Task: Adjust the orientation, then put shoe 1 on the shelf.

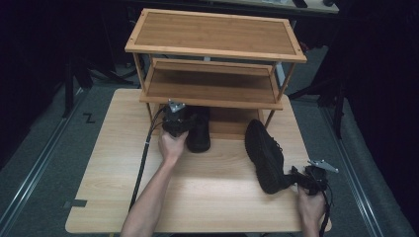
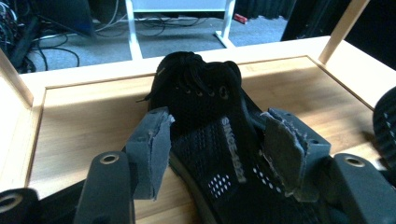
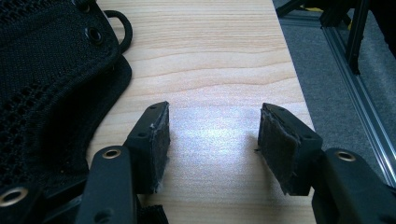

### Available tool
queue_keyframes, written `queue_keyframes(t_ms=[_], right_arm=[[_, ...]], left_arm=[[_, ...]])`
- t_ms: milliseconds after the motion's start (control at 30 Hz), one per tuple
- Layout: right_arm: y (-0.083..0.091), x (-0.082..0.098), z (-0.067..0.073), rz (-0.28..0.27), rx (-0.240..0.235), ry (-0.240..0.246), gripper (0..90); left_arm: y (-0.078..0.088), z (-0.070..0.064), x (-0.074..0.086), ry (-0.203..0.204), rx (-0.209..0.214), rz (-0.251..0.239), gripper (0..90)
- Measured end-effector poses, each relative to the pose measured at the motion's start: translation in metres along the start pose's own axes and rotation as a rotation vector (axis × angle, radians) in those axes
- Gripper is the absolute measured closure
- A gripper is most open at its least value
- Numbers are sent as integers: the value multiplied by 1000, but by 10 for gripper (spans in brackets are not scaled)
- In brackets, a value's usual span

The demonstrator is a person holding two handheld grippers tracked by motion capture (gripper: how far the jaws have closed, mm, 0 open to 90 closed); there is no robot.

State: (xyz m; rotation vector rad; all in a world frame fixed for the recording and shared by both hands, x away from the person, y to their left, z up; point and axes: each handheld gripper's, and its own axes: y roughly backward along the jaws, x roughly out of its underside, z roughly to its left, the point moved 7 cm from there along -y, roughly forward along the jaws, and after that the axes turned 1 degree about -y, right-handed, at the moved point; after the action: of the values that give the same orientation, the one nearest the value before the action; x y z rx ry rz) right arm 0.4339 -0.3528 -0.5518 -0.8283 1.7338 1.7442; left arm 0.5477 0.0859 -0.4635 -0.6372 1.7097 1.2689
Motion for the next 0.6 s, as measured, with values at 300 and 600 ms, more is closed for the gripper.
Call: queue_keyframes(t_ms=[300,600], right_arm=[[0,0,0,0,-2,0,434],[0,0,0,1,-6,-2,431]], left_arm=[[17,3,9,-10,12,-15,408],[38,10,25,-23,20,-14,404]])
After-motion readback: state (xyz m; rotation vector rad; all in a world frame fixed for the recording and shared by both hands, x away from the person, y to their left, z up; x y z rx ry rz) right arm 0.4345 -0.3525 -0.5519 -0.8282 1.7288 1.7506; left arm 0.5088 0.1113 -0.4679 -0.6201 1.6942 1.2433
